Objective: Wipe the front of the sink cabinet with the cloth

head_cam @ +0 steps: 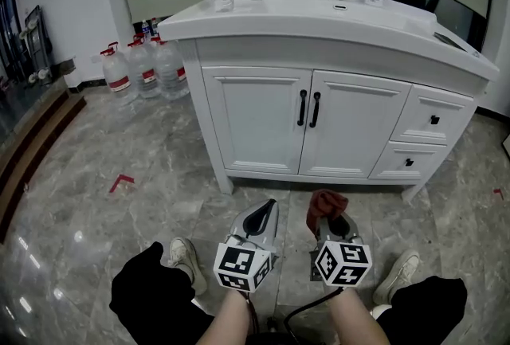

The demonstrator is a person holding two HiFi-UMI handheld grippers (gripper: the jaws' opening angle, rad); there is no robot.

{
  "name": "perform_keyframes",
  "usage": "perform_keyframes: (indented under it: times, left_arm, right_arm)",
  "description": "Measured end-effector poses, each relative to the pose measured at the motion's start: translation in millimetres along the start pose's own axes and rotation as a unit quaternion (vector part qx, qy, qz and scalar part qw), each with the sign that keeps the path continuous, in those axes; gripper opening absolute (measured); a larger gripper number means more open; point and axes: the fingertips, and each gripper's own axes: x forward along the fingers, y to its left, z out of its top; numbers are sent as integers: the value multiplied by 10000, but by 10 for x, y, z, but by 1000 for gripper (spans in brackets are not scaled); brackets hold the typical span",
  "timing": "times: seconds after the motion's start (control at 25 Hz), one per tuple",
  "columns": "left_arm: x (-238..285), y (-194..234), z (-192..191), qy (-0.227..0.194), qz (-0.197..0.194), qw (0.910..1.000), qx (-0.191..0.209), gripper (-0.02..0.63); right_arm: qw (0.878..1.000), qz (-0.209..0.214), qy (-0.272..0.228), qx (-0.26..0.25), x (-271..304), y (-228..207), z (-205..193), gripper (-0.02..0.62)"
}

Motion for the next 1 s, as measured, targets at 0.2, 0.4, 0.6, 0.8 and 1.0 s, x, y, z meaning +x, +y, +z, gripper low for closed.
perform_keyframes:
  times: [0.2,0.4,0.6,0.8,1.0]
  left_arm:
    - [206,484,-203,125,260,9993,-249,1]
    - [367,971,-171,-20,535,9982,-282,0]
    - [457,1450,-37,-141,761,9968,-185,1]
    - [494,1846,109,-189,780,9968,-39,1]
    - [533,2287,250,-231,721,9969,225,1]
  right_arm:
    - [9999,94,69,-62,489,65,-88,78]
    - [9989,412,83,-217,1019,289,-87,78]
    - [9974,685,-43,-229,1542,581,79,78]
    - [9950,924,-226,-300,1970,984,314,78]
    - [9918,1125,-446,-402,2451,1432,592,78]
